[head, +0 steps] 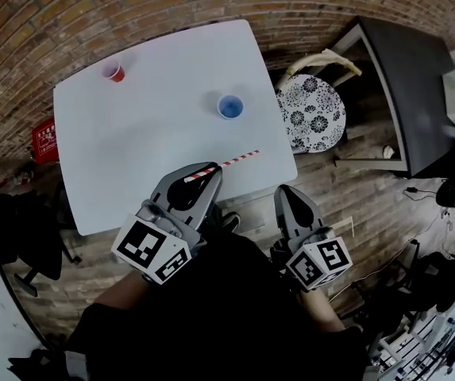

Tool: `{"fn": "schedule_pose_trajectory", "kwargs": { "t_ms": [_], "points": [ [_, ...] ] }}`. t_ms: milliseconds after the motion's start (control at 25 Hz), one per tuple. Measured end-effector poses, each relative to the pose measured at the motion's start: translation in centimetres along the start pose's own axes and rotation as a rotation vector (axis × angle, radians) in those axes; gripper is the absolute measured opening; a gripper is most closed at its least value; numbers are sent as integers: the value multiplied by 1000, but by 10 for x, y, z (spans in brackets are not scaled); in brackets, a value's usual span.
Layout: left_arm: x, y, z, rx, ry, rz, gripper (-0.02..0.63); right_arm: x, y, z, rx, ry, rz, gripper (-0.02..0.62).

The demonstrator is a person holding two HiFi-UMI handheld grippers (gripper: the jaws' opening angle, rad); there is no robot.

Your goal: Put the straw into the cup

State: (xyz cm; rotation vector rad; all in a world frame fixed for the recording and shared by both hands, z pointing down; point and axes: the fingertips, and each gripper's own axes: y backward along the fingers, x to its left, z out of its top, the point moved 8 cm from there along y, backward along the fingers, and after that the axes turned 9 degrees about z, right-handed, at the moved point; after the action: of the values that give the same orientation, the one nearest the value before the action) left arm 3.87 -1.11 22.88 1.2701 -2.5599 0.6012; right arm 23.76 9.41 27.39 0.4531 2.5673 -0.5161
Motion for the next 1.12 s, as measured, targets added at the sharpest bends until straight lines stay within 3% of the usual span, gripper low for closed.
{"fn": "schedule_pose_trajectory", "kwargs": {
  "t_ms": [320, 480, 760, 1120],
  "points": [
    [42, -11, 7, -21, 59, 3, 37, 6, -50, 14, 77, 54, 10, 28],
    [55, -9, 6, -19, 4, 44, 37, 6, -67, 11, 104, 47, 21, 28],
    [57, -17, 1, -8, 26, 87, 37, -8, -86, 12, 128, 34, 74, 28],
    [48, -33, 9, -41, 66, 206, 37, -37, -95, 40, 150, 63, 159, 28]
  ]
}}
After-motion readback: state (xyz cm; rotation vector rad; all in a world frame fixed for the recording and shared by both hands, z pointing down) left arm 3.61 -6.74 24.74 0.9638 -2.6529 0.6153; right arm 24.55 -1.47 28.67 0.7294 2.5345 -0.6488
